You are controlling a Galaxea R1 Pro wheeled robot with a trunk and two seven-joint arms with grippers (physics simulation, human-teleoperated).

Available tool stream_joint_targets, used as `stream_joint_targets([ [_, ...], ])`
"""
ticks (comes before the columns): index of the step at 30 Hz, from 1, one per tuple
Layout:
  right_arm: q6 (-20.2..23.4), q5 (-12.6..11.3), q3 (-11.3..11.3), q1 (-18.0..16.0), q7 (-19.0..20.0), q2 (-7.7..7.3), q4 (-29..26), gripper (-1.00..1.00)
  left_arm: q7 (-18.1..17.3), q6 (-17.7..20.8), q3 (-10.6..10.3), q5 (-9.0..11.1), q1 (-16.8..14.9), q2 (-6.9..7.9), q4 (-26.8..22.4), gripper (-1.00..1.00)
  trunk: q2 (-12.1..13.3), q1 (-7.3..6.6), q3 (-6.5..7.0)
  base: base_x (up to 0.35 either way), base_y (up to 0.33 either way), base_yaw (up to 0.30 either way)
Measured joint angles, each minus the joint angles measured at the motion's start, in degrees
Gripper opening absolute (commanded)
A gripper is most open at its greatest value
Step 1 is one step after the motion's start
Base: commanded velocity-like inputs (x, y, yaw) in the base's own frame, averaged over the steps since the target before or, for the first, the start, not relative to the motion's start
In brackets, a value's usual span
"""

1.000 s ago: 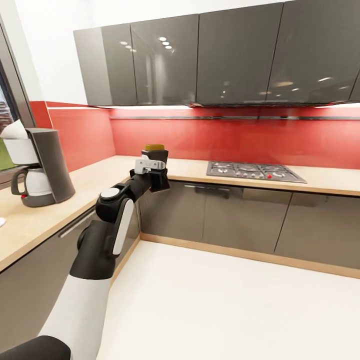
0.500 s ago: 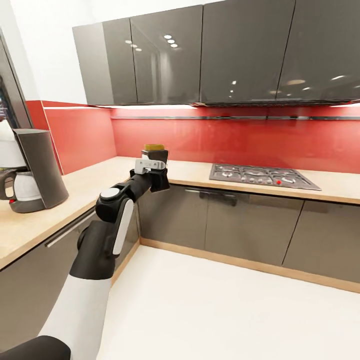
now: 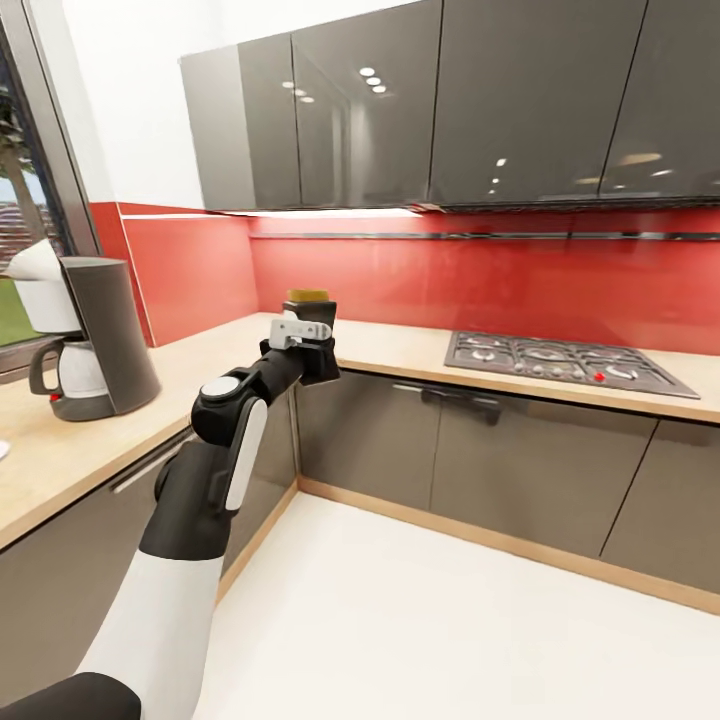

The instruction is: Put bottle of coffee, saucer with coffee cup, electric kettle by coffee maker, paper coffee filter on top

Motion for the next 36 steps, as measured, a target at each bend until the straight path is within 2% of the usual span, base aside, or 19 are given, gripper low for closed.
stream_joint_targets([
  [5,0.0,0.0,0.0,0.0,0.0,0.00,0.0,1.00,0.0,0.0,0.0,0.0,0.0,0.00,0.0,-1.00,0.0,0.01,0.00,0.251,-0.144,0.109],
  [17,0.0,0.0,0.0,0.0,0.0,0.01,0.0,1.00,0.0,0.0,0.0,0.0,0.0,0.00,0.0,-1.00,0.0,0.02,0.00,0.059,-0.038,0.226],
  [36,-0.1,0.0,0.0,0.0,0.0,0.05,0.0,1.00,0.0,0.0,0.0,0.0,0.0,0.01,-0.1,-1.00,0.0,0.02,0.00,0.222,-0.187,0.047],
])
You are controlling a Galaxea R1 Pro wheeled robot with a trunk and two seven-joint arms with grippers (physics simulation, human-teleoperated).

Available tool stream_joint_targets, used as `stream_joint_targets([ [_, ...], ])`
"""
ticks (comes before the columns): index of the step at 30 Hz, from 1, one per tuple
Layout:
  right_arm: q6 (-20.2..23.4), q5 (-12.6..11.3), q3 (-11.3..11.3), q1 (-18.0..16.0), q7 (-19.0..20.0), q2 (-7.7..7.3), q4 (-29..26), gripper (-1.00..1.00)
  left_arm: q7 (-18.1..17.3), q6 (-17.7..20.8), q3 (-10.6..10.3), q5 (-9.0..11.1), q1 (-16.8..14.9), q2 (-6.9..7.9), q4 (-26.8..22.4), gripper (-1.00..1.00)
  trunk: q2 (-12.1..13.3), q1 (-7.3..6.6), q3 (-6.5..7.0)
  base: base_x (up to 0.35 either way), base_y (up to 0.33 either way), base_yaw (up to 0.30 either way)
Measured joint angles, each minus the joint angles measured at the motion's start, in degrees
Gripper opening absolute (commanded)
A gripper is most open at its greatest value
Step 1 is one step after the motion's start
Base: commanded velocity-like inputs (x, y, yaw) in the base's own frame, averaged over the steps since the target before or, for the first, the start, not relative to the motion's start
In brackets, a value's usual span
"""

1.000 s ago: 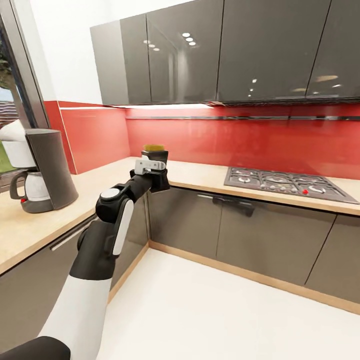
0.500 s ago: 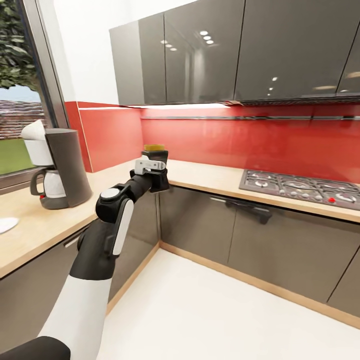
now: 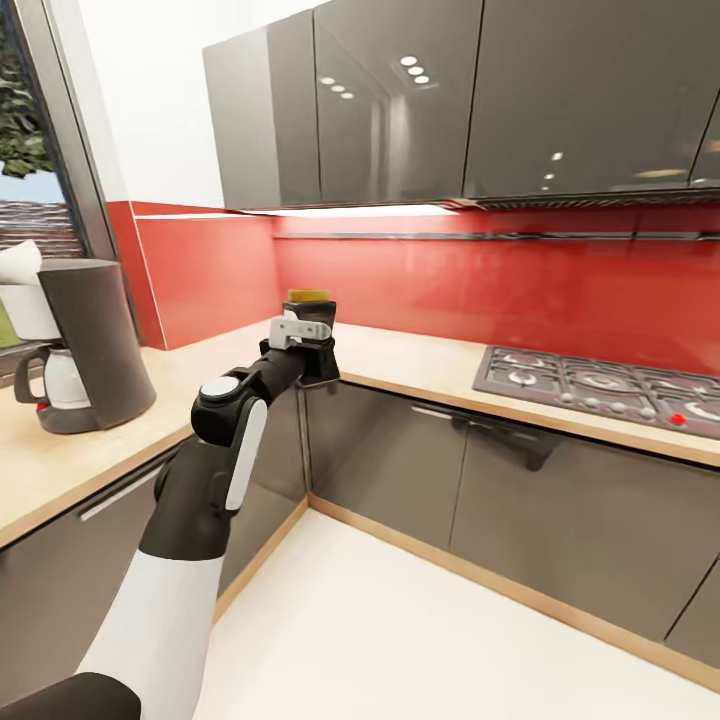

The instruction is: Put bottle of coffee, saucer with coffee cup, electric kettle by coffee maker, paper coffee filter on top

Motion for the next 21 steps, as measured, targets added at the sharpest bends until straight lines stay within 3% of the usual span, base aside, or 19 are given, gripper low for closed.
stream_joint_targets([
  [13,0.0,0.0,0.0,0.0,0.0,0.05,0.0,1.00,0.0,0.0,0.0,0.0,0.0,0.00,0.0,-1.00,0.0,0.01,0.00,0.030,-0.024,0.250],
  [21,0.1,0.0,0.0,0.0,0.0,0.04,0.0,1.00,0.0,0.0,0.0,0.0,0.0,0.00,0.0,-1.00,0.0,-0.01,0.00,0.214,-0.178,0.049],
])
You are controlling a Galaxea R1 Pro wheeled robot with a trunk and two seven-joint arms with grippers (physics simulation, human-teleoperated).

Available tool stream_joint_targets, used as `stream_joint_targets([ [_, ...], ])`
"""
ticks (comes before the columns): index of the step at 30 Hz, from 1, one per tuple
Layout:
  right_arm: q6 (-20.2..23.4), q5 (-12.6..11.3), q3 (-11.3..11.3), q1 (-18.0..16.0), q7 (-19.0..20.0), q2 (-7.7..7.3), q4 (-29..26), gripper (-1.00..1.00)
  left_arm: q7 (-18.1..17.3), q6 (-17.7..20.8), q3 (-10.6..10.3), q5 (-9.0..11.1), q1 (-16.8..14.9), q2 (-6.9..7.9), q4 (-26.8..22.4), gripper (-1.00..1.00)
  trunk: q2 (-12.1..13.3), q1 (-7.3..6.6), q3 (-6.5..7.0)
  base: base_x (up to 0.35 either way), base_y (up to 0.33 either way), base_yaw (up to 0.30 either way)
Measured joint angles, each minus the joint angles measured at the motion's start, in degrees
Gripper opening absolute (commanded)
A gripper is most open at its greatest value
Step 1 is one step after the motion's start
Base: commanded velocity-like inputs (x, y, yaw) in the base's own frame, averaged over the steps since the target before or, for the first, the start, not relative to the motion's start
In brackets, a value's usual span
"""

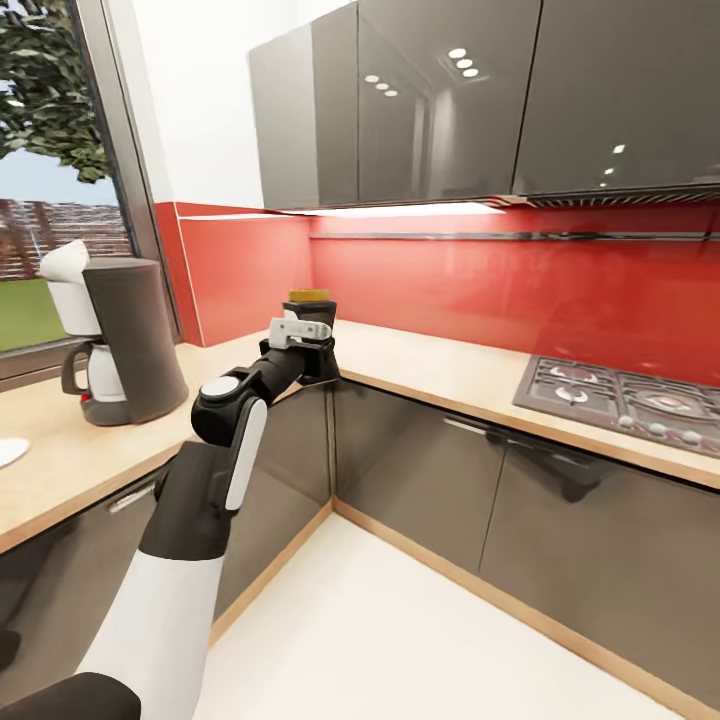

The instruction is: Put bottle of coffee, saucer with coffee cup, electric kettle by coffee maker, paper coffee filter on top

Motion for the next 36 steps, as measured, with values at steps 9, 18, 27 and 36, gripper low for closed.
stream_joint_targets([
  [9,-0.1,0.0,0.0,0.0,0.0,0.00,0.0,1.00,0.0,0.0,0.0,0.0,0.0,0.00,0.0,-1.00,0.0,0.00,0.00,0.241,-0.202,0.048],
  [18,-0.1,0.0,0.0,0.0,0.0,0.01,0.0,1.00,0.1,0.0,0.3,-0.1,0.0,0.00,-0.6,-1.00,0.0,0.03,0.00,0.045,-0.035,0.249],
  [27,-0.1,0.0,0.0,0.0,0.0,0.01,0.0,1.00,0.3,-0.1,7.8,-0.3,0.0,0.00,-0.8,-1.00,0.0,0.03,0.00,0.001,-0.001,0.269],
  [36,0.0,0.0,0.0,0.0,0.0,-0.04,0.0,1.00,0.5,0.0,8.1,-9.4,0.0,0.00,-0.9,-1.00,0.0,0.01,0.00,0.044,-0.013,0.082],
])
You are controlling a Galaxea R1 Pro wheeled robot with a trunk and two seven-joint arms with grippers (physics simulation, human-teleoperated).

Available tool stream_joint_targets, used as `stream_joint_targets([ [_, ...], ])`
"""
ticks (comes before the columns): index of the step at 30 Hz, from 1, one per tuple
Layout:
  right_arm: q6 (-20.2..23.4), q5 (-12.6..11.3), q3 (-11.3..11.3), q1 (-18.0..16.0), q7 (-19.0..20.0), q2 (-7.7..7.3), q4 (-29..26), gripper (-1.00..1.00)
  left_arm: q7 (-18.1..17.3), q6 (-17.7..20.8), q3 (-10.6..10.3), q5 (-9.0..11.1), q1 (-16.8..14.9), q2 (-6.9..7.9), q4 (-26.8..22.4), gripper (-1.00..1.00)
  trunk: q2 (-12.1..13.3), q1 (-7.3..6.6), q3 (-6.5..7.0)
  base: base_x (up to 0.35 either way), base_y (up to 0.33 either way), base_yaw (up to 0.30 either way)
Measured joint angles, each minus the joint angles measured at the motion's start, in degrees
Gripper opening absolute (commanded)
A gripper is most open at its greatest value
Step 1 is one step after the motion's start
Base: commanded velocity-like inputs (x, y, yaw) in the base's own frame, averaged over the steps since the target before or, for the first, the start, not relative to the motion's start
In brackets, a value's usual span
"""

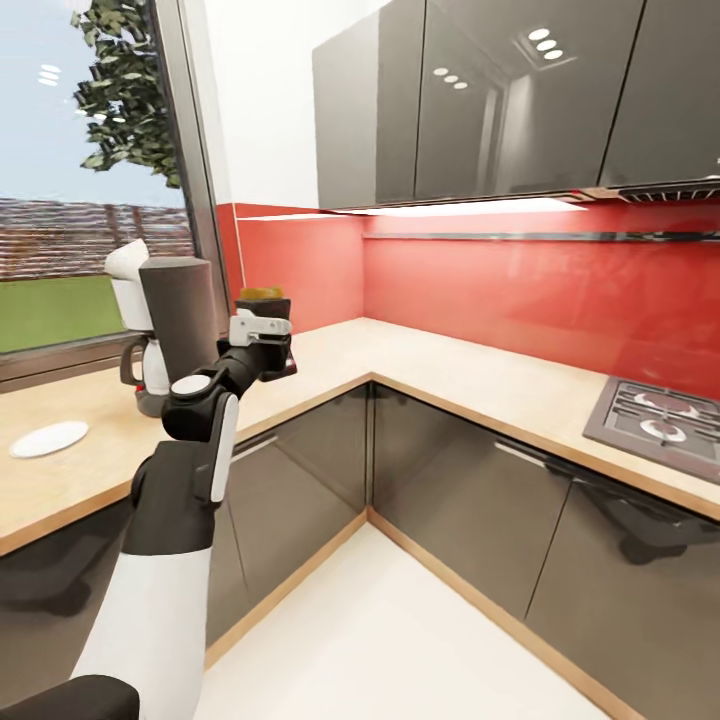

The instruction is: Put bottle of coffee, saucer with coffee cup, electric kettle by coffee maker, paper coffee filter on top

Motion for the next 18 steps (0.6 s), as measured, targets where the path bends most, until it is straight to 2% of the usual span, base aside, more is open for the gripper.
stream_joint_targets([
  [18,0.0,0.0,0.0,0.0,0.0,0.04,0.0,1.00,0.0,0.0,0.2,-0.4,0.0,0.00,0.2,-1.00,0.0,0.00,0.00,0.141,-0.082,0.001],
])
